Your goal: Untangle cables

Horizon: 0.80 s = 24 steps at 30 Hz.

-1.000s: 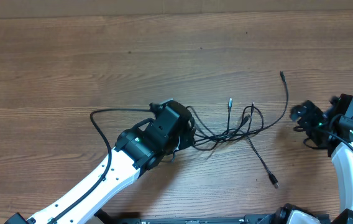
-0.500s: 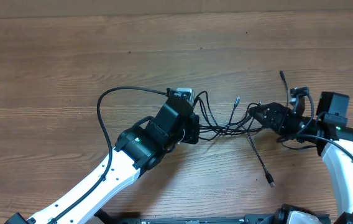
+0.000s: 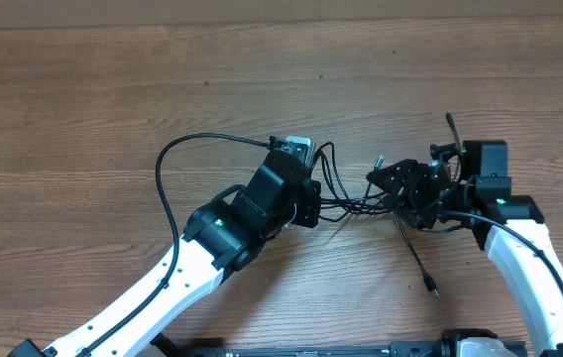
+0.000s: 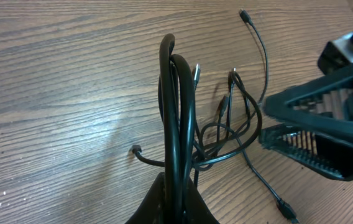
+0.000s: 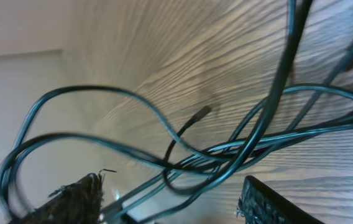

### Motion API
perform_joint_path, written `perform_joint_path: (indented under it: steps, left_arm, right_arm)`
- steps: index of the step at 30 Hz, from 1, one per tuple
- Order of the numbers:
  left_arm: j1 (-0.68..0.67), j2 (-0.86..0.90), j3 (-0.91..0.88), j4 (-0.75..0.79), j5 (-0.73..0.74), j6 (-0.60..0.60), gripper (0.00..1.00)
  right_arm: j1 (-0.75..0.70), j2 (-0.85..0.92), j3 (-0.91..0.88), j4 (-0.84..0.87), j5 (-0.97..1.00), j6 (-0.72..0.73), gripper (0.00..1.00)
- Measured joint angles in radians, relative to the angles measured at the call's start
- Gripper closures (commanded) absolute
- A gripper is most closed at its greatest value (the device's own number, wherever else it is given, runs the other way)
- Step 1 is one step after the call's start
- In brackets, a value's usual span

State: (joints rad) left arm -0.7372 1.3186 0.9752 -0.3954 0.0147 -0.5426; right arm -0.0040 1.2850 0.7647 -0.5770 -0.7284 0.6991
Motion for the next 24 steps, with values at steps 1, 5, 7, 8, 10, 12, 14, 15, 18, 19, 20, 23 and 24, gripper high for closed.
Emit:
perform_joint_path:
  steps: [1, 5, 7, 8, 10, 12, 14, 15, 18, 19, 20, 23, 24]
  left_arm:
    - [0.0, 0.0, 0.0, 0.0, 0.002, 0.0, 0.95]
    - [0.0, 0.0, 0.0, 0.007, 0.011, 0.0, 0.96]
    - [0.0, 0.0, 0.0, 0.008, 0.019, 0.0, 0.96]
    - [0.0, 0.0, 0.0, 0.008, 0.022, 0.0, 0.96]
    - [0.0, 0.0, 0.0, 0.01, 0.03, 0.0, 0.96]
    - [0.0, 0.0, 0.0, 0.026, 0.05, 0.0, 0.96]
    - [0.0, 0.0, 0.0, 0.05, 0.076, 0.0, 0.96]
    - [0.0, 0.0, 0.0, 0.061, 0.093, 0.0, 0.96]
    - [0.0, 0.0, 0.0, 0.078, 0.137, 0.0, 0.96]
    - [0.0, -0.001, 0.0, 0.075, 0.146, 0.0, 0.96]
    - [0.0, -0.003, 0.0, 0.068, 0.152, 0.0, 0.96]
    - [0.0, -0.035, 0.0, 0.042, 0.154, 0.019, 0.96]
    - [0.0, -0.055, 0.0, 0.032, 0.153, 0.029, 0.96]
  right_arm:
    - [0.012, 0.0, 0.0, 0.001, 0.023, 0.018, 0.36]
    - [0.052, 0.0, 0.0, 0.003, 0.097, 0.071, 0.48]
    - [0.067, 0.0, 0.0, 0.009, 0.127, 0.085, 0.6]
    - [0.076, 0.0, 0.0, 0.01, 0.144, 0.09, 0.66]
    - [0.087, 0.0, 0.0, 0.01, 0.178, 0.098, 0.76]
    - [0.096, 0.0, 0.0, 0.009, 0.214, 0.103, 0.87]
    - [0.098, 0.001, 0.0, 0.01, 0.25, 0.104, 0.96]
    - [0.098, 0.001, 0.0, 0.008, 0.264, 0.109, 0.96]
    - [0.098, 0.007, 0.0, 0.008, 0.313, 0.114, 0.96]
    - [0.097, 0.01, 0.0, 0.006, 0.337, 0.113, 0.96]
    - [0.095, 0.012, 0.0, 0.003, 0.355, 0.113, 0.96]
    - [0.066, 0.016, 0.0, -0.006, 0.402, 0.113, 0.96]
    - [0.043, 0.016, 0.0, -0.01, 0.417, 0.113, 0.96]
